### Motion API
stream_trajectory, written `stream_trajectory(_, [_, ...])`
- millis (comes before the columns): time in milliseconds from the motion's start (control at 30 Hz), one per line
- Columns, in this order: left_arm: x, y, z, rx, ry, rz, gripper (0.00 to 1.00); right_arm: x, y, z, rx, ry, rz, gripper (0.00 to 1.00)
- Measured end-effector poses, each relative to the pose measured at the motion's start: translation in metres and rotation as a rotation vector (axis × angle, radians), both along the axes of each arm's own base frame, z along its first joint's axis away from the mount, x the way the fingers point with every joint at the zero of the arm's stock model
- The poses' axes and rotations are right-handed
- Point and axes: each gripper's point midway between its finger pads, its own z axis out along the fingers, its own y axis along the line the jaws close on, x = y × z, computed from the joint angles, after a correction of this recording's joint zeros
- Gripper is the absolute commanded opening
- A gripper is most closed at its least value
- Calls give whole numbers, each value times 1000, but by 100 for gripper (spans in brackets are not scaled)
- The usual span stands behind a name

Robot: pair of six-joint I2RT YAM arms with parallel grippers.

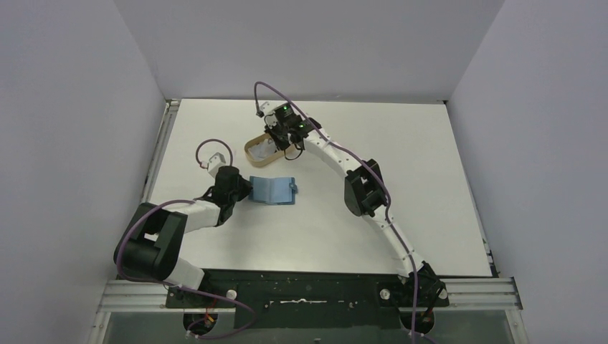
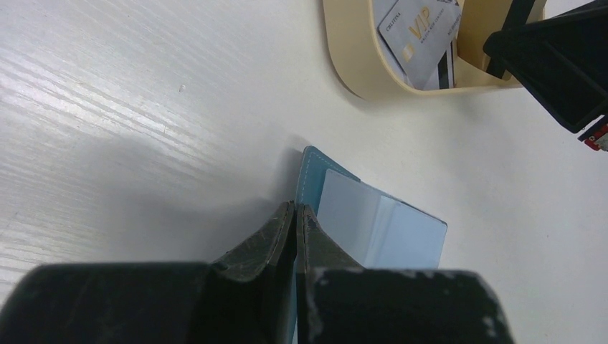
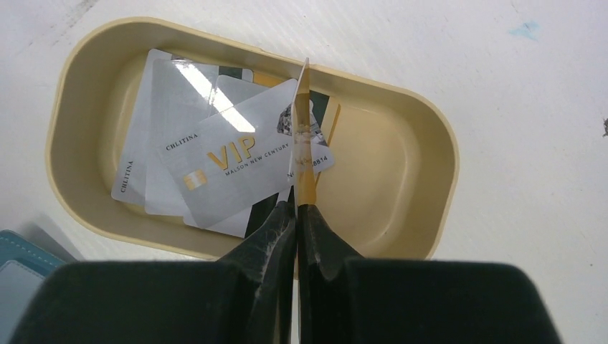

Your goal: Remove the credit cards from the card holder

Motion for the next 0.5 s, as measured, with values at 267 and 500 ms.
stream_trajectory(267, [-1, -1, 2, -5, -4, -4, 0, -20, 26, 3, 94, 67, 49, 0])
stream_trajectory(500, [-1, -1, 3, -8, -6, -7, 0, -38, 46, 2, 191, 156, 76, 0])
